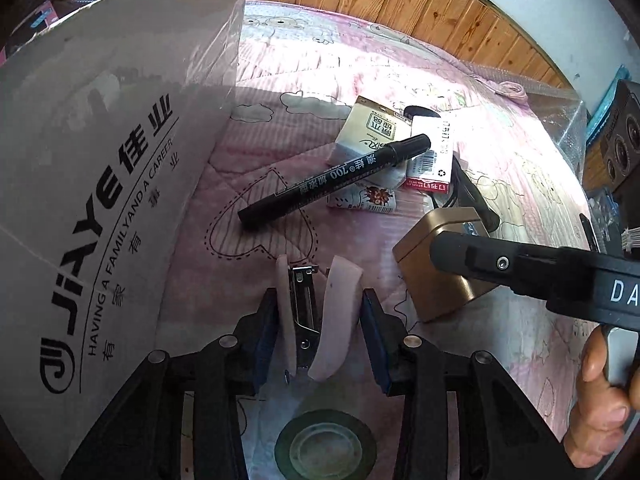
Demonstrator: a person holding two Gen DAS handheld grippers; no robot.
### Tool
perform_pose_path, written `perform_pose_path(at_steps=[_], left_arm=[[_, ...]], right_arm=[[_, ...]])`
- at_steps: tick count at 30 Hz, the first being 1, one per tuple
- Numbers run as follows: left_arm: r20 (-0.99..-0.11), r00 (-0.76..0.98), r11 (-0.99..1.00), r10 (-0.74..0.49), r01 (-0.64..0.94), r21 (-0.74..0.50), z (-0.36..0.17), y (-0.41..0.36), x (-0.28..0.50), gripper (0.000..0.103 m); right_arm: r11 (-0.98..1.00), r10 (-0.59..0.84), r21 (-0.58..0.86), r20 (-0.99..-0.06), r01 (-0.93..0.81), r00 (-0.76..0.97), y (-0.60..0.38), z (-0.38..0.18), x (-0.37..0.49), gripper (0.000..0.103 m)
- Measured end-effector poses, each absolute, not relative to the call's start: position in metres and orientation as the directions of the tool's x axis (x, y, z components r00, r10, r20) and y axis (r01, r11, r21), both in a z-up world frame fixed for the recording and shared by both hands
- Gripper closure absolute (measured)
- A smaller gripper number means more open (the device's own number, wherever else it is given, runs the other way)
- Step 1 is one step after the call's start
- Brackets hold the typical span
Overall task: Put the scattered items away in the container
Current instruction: 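Carry the pink stapler and gold tin over the cardboard box with both tools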
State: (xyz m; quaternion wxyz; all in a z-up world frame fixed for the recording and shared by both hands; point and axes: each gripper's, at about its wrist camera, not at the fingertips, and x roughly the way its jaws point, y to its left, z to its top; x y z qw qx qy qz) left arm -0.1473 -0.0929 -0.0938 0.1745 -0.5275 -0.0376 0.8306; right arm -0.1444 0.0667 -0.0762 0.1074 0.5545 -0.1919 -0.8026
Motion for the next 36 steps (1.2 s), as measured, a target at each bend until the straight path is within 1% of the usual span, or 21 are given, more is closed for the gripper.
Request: perform_pose_path(at_steps=[7,24,36], left_arm=[[-0.84,-0.416,-0.931,0.349,-0.261,-0.257,-0.07,-0.097,-0.137,0.063],[-0.784,-0.509,-0.927,0.356,-0.298,-0.228,-0.004,-0.107,-0.101,0.063],[-0.77,-0.533,-0.93,0.35,-0.299,-0.215,0.016,-0.114,-0.076,0.063]], right_arm=[[-0.892,-0.403,0.451,-0.824,-0.03,-0.399,0.068,-0.061,-0.14,0.049],[-0.883,-0.411,0.469,-0.785,-0.012,-0.464,0.069,-0.03,-0.117,0.049],[-0.888,-0.393,0.46,-0.776,-0.015,-0.493,0.061,-0.017,-0.086,0.049]])
